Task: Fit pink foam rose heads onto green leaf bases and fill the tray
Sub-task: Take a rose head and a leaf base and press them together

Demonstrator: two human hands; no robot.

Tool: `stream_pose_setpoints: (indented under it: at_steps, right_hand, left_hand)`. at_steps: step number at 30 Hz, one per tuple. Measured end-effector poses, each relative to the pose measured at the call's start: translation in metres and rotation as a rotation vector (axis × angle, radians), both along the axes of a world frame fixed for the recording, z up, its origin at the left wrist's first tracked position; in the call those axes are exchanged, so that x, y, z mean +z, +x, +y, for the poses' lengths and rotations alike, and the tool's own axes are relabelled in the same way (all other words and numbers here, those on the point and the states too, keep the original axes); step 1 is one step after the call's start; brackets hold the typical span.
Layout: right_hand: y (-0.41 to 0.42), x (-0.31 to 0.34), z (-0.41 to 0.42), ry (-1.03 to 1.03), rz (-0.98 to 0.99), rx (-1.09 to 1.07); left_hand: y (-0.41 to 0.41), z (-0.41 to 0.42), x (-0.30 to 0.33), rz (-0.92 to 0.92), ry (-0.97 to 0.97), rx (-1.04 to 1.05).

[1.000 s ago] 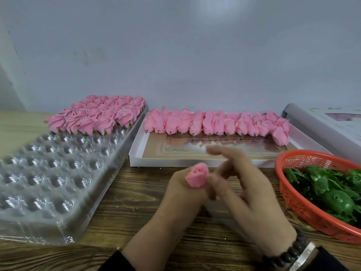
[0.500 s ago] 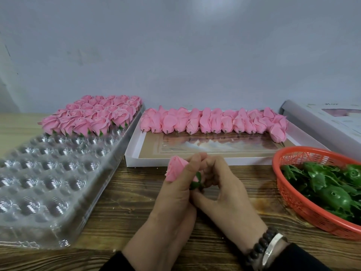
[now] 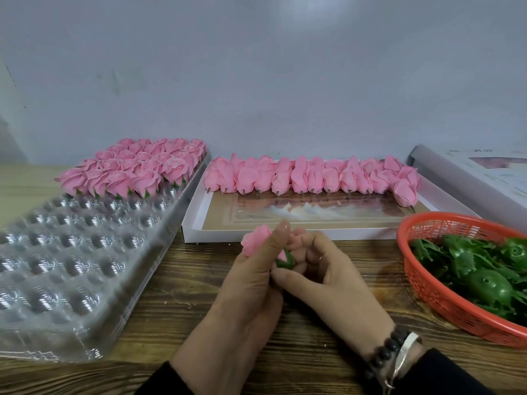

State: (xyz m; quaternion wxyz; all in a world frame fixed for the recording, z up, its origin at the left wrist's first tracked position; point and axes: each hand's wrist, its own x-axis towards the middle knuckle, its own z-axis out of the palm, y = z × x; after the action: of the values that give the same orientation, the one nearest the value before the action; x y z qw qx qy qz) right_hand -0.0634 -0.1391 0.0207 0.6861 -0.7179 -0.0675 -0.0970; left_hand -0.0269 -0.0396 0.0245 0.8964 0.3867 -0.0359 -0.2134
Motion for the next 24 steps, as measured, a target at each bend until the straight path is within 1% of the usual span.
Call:
stream_pose_setpoints:
  at_steps: [3, 7, 10, 14, 17, 20, 24]
  right_hand:
    - [0.001, -0.002, 0.001, -0.077, 0.004, -0.066]
    - [0.001, -0.002, 0.003, -0.171, -0.030, -0.105]
    - [-0.001, 0.001, 0.000, -0.121, -0.042, -0.067]
    - [-0.003, 0.005, -0.003, -0.043, 0.017, 0.035]
    - [-0.003, 0.004, 0.000, -0.047, 0.017, 0.004]
    - [-0.002, 0.003, 0.000, -0.056, 0.000, -0.039]
    - [-0.003, 0.006, -0.008, 0.023, 0.010, 0.062]
  left_hand:
    - [-0.001, 0.000, -0.001, 0.009, 0.017, -0.001]
    - [-0.002, 0.000, 0.000, -0.029, 0.044, 0.000]
    - [0.000, 0.000, -0.002, -0.029, 0.092, -0.018]
    - [-0.001, 0.000, -0.002, -0.022, 0.137, -0.027]
    - [0.000, 0.000, -0.004, -0.043, 0.101, -0.010]
    - [-0.001, 0.001, -0.003, -0.087, 0.122, -0.038]
    - [0.000, 0.003, -0.003, -0.127, 0.163, -0.113]
